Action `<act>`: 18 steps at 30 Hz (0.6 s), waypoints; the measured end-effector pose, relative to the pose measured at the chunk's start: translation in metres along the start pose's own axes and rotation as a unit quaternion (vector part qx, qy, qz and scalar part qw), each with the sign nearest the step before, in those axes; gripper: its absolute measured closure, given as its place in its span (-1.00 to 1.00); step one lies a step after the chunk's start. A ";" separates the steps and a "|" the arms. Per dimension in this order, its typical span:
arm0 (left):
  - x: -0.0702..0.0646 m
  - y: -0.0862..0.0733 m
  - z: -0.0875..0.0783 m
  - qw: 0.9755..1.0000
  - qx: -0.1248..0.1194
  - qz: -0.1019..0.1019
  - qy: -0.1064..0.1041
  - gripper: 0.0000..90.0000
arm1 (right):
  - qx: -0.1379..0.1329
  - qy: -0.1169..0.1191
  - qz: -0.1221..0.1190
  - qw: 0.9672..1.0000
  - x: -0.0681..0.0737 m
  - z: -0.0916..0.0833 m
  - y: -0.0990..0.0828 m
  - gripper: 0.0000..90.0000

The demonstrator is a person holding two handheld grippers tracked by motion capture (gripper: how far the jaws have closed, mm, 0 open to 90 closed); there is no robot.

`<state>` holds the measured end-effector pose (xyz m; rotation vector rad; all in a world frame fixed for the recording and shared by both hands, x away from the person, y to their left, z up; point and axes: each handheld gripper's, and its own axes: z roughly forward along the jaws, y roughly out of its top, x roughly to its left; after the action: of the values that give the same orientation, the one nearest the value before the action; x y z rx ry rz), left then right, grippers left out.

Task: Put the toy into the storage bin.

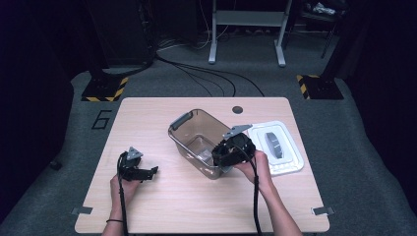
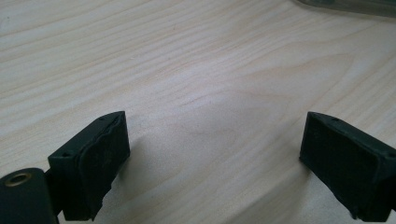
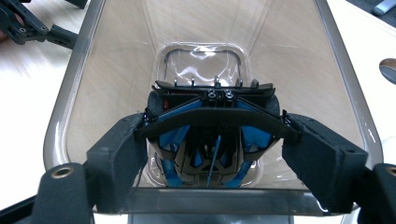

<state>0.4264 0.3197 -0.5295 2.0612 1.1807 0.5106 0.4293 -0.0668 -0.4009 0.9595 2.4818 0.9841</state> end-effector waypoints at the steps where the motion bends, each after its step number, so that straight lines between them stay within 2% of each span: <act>1: 0.000 0.000 0.000 1.000 0.000 0.000 0.000 -0.82 | -0.001 -0.002 -0.002 1.000 0.000 0.000 0.000 -0.53; 8: 0.000 0.000 0.000 1.000 0.000 0.000 0.000 -0.82 | 0.000 0.004 0.002 1.000 -0.001 -0.002 -0.003 -0.60; 18: 0.000 0.000 0.000 1.000 0.000 0.000 0.001 -0.82 | -0.020 0.002 0.012 1.000 -0.001 -0.012 -0.007 -0.83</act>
<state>0.4264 0.3196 -0.5296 2.0606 1.1820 0.5121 0.4210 -0.0767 -0.3971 0.9780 2.4503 1.0400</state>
